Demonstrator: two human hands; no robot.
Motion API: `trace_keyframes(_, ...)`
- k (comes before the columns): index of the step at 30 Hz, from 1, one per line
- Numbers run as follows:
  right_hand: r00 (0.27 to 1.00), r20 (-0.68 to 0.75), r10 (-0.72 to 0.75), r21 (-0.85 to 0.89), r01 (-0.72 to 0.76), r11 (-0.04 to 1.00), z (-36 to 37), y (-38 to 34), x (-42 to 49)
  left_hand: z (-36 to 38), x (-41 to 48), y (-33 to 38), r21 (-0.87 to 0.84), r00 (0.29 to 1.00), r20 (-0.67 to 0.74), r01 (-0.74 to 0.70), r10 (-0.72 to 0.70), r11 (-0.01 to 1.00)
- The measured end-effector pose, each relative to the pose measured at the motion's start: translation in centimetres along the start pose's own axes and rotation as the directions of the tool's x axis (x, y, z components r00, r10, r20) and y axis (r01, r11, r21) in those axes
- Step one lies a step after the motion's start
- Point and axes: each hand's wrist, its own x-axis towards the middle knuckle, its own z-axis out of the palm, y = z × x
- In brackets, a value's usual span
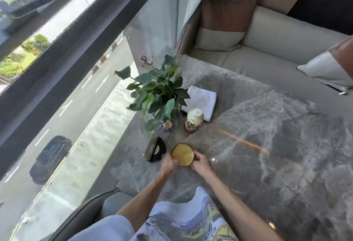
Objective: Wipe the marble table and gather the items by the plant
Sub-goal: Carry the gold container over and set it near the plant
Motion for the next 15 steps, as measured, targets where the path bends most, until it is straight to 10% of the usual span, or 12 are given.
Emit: trace_keyframes(15, 0.998, 0.008, 0.059, 0.077, -0.059, 0.995, 1.1, 0.7, 3.0, -1.4, 1.7, 1.3, -0.003, 0.997, 0.082, -0.003, 0.003, 1.0)
